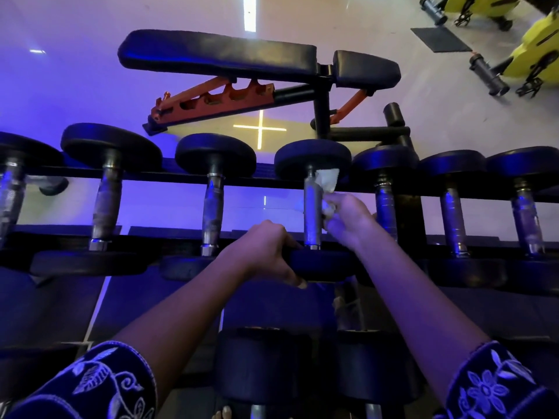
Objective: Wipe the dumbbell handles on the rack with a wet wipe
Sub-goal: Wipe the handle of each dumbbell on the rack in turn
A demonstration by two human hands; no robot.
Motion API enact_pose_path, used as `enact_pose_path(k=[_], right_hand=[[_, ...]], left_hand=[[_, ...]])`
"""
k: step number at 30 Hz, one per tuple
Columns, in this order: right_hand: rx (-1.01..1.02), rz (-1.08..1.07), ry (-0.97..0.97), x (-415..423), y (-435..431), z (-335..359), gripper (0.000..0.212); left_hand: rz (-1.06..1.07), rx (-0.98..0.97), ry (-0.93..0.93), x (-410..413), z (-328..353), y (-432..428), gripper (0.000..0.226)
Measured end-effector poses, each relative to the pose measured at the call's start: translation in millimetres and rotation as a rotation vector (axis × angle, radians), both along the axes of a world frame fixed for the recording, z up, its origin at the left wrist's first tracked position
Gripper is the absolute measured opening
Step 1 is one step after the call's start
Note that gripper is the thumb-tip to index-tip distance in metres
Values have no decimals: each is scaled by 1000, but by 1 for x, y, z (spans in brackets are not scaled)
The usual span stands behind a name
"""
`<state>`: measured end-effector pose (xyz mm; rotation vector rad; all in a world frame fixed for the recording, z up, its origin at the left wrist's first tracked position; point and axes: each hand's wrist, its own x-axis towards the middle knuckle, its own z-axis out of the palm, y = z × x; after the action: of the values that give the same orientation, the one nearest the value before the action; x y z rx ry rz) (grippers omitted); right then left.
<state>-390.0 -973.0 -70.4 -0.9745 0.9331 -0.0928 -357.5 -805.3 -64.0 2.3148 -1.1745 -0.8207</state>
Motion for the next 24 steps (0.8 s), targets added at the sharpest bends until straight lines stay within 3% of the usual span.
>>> enact_pose_path(k=[5,7,10,14,16,17,21,24], right_hand=[[44,198,68,-21,-12,0,26],[62,167,30,-7,-22,1,29],[58,118,-31,11,-26,6,24],[92,315,-58,-11,-16,-9,17],[123,389,-59,-20,-16,-20,46],[139,405,-88,-20,-14,-20,52],[178,428,-151,-11,-12,-19,41],[127,437,-135,-11,-9,-18,27]], left_hand=[[0,-11,1,1,-2,0,55],[0,-11,15,2,-5,0,55],[-3,-11,38,3,-5,0,54],[-19,40,51,8,-2,3,53],[-19,54,38,8,0,4,49],[-39,67,-10,4,2,4,46],[-129,93,-470,-36,7,-6,58],[-177,-24,-518,-53,9,-18,56]])
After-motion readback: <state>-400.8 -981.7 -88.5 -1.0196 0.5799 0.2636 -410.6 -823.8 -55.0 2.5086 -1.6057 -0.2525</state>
